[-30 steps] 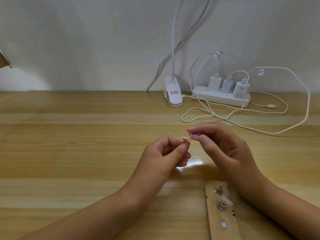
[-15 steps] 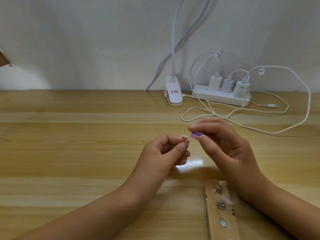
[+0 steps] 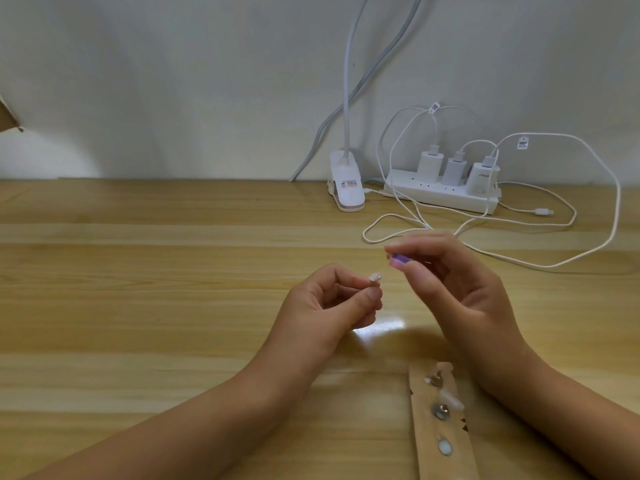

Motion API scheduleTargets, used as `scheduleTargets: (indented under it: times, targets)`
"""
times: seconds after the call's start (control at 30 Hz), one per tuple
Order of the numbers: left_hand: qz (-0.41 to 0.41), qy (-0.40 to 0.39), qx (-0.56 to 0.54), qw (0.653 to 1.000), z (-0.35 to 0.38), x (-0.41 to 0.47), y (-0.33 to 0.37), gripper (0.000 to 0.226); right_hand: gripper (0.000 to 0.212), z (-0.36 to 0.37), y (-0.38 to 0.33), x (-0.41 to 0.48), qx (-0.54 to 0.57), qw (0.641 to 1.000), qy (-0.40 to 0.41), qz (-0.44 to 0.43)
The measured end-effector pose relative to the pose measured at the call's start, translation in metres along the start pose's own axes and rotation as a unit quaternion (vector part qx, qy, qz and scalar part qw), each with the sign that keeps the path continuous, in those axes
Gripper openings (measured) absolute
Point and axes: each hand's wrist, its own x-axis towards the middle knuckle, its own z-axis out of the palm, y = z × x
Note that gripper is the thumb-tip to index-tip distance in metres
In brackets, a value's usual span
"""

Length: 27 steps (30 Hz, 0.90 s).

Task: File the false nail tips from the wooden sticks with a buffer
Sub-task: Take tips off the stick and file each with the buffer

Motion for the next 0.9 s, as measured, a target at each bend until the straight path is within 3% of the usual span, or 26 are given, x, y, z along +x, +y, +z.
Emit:
scheduleTargets:
  times: [0.1, 0.23, 0.43, 0.53, 0.9]
  targets:
    - [0.005, 0.001, 0.031, 0.999, -0.002, 0.001, -0.002, 0.007, 0.013, 0.003, 0.001, 0.001, -0.028, 0.999, -0.025, 0.023]
    - [0.008, 0.005, 0.047, 0.999, -0.002, 0.001, -0.001, 0.02, 0.012, 0.0, 0.005, 0.005, 0.006, 0.994, 0.018, 0.11]
    - [0.013, 0.003, 0.064, 0.998, -0.002, 0.001, -0.001, 0.021, 0.019, 0.004, -0.006, -0.003, 0.078, 0.996, 0.016, 0.037]
    - [0.002, 0.003, 0.04, 0.999, -0.002, 0.001, 0.001, 0.007, 0.013, 0.003, -0.003, 0.0, 0.072, 0.996, 0.032, 0.046]
    - [-0.023, -0.014, -0.03, 0.999, -0.003, 0.001, 0.0, 0.011, 0.021, -0.001, 0.006, 0.005, 0.079, 0.99, 0.066, 0.092]
